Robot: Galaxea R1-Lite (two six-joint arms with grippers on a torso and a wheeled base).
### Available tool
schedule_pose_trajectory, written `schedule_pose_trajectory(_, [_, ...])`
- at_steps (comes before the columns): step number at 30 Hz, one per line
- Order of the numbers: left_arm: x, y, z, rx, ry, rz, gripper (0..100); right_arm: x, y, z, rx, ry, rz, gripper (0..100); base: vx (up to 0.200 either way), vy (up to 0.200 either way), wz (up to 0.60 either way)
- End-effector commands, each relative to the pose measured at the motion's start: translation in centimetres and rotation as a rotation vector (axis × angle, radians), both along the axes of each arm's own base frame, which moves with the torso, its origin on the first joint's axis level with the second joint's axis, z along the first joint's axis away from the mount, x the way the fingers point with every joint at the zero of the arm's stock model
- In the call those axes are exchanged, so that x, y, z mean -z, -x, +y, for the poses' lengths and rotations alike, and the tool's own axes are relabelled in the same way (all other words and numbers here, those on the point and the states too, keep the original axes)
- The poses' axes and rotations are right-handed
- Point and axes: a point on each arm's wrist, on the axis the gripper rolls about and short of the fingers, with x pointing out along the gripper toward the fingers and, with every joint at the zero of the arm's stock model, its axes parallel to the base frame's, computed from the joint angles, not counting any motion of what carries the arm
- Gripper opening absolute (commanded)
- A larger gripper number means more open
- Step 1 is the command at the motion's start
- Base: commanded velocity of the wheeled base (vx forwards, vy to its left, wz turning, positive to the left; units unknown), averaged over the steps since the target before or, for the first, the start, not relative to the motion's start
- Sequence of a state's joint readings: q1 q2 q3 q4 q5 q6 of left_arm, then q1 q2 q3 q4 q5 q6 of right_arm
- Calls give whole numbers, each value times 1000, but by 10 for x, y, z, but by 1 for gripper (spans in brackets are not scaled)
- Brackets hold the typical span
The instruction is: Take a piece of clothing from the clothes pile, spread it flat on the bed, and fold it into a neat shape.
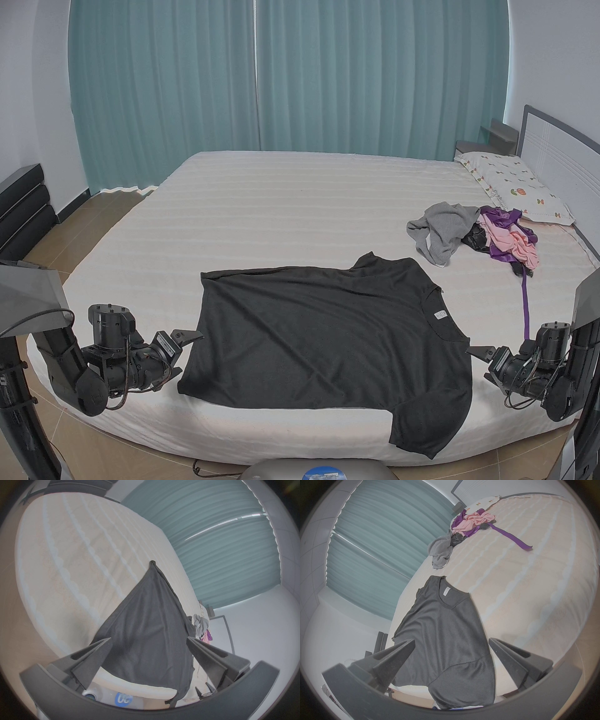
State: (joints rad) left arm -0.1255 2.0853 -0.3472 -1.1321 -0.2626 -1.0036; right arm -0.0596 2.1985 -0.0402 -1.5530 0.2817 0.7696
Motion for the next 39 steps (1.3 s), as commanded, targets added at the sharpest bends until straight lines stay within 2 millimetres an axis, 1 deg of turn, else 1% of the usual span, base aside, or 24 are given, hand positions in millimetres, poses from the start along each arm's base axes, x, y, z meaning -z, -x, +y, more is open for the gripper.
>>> schedule_pose_trajectory(1, [2,12,6,21,-59,-9,100,1,-1,0,0,2,-6,100,0,0,0])
schedule_pose_trajectory(3, [3,14,6,36,-82,-10,100,1,-1,0,0,2,-6,100,0,0,0])
schedule_pose_trajectory(4, [6,16,6,44,-109,1,100,1,-1,0,0,2,-4,100,0,0,0])
schedule_pose_trajectory(7, [10,13,6,16,-151,10,100,2,0,0,0,1,-1,100,0,0,0])
schedule_pose_trajectory(8, [10,13,6,16,-151,10,100,2,0,0,0,1,-1,100,0,0,0])
schedule_pose_trajectory(14, [25,13,4,18,-171,65,100,2,0,0,0,1,-1,100,0,0,0])
schedule_pose_trajectory(17, [26,14,3,21,-173,71,100,1,0,0,2,3,-4,100,0,0,0])
schedule_pose_trajectory(19, [31,16,-1,47,-191,84,100,0,0,0,3,3,-7,100,0,0,0])
schedule_pose_trajectory(22, [35,17,-1,59,-233,86,100,1,0,-1,7,2,-4,100,0,0,0])
schedule_pose_trajectory(35, [41,18,-2,56,-278,109,100,1,-1,-2,9,3,-7,100,0,0,0])
schedule_pose_trajectory(39, [46,18,-4,49,-327,113,100,1,-1,-2,10,5,-6,100,0,0,0])
